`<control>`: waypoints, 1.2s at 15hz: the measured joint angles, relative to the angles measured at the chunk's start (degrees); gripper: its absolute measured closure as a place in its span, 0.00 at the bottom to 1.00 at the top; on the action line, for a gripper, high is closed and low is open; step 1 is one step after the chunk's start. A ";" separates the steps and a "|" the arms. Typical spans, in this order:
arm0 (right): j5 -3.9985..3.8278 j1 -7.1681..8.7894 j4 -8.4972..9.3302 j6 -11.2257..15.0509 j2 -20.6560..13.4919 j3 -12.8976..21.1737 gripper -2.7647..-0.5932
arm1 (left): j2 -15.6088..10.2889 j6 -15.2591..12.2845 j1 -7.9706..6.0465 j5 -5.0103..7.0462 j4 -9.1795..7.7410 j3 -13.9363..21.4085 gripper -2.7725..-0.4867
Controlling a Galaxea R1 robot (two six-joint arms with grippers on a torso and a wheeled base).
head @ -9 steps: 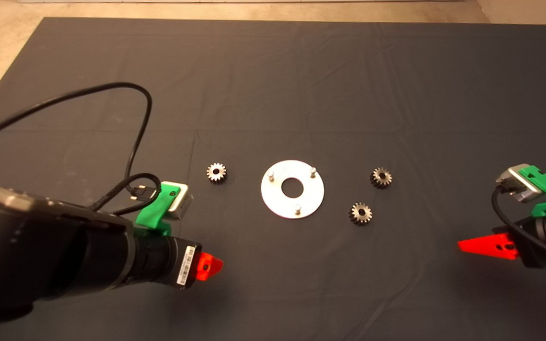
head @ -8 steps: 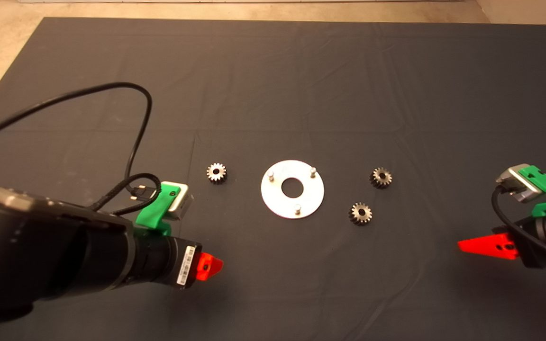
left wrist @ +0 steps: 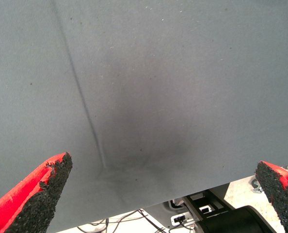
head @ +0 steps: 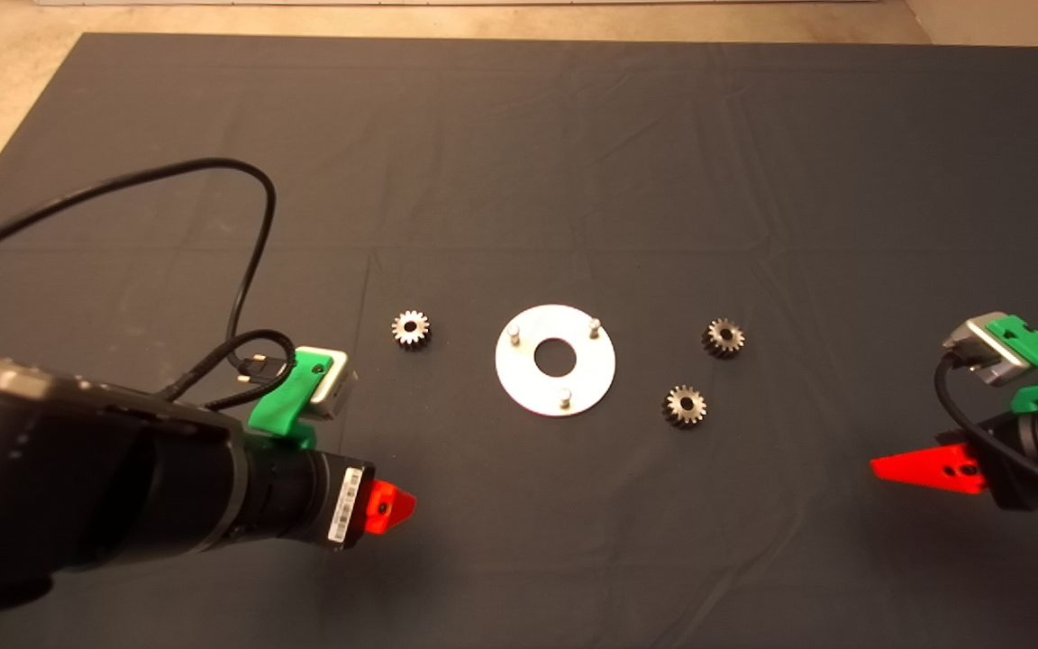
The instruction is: Install three planetary gears onto the carrier pins
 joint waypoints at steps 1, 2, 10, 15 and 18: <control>-0.06 -0.02 0.00 0.00 0.01 0.00 0.26 | 0.00 0.02 -0.01 0.00 -0.05 0.00 0.00; -0.05 -0.16 0.00 0.00 0.03 0.00 0.26 | 0.00 0.07 -0.01 0.00 -0.11 0.00 0.00; -0.06 -1.45 0.46 -3.39 0.07 0.00 0.26 | -1.38 12.15 0.00 0.02 1.51 0.00 0.00; -0.09 -1.46 0.61 -3.70 -1.33 0.00 0.26 | -1.62 18.76 0.00 0.00 11.66 0.00 0.00; 0.12 -1.45 0.63 -3.88 -1.89 0.00 0.26 | -1.88 21.33 0.41 -0.02 15.93 -0.02 0.00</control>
